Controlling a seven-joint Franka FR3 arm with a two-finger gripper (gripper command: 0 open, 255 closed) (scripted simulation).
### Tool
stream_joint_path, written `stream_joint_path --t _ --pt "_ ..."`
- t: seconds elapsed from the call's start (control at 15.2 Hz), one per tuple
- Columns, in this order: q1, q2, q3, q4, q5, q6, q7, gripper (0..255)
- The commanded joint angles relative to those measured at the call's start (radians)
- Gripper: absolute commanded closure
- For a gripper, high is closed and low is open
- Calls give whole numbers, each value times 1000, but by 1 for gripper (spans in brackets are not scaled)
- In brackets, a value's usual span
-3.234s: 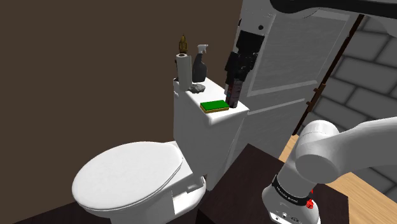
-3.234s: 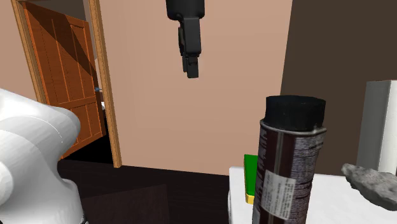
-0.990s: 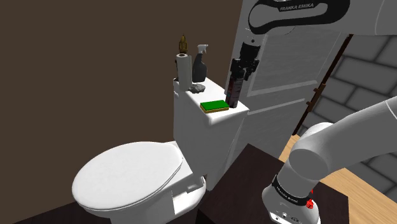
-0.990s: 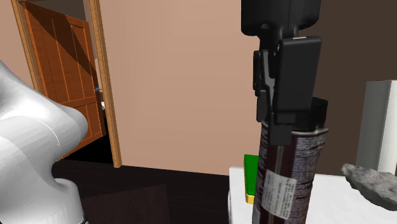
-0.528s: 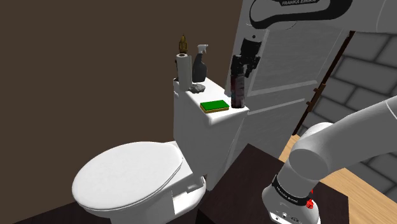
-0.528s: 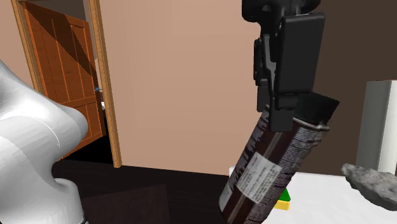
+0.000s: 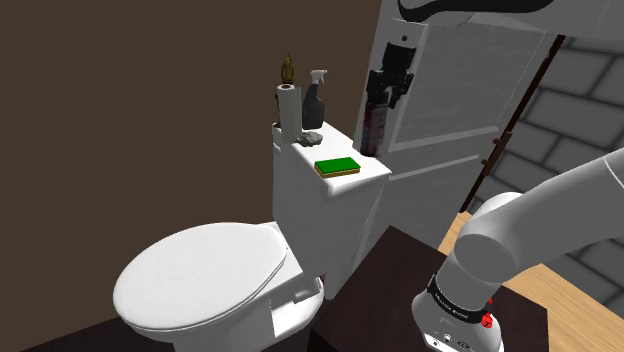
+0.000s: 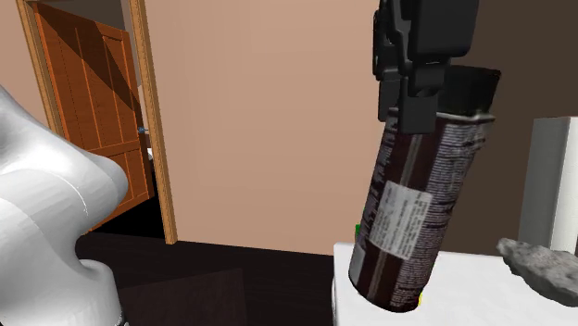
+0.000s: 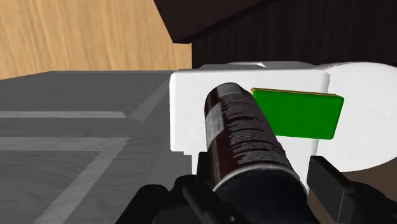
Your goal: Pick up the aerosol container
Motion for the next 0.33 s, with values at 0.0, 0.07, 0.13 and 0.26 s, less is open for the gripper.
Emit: stream_joint_path --t 0.0,0.07,0.13,0.26 --pt "1 5 2 29 2 -24 0 255" --pt "2 8 2 46 3 -37 0 255" --pt "2 12 3 62 3 -50 0 255" --pt "3 12 3 65 4 -52 0 255"
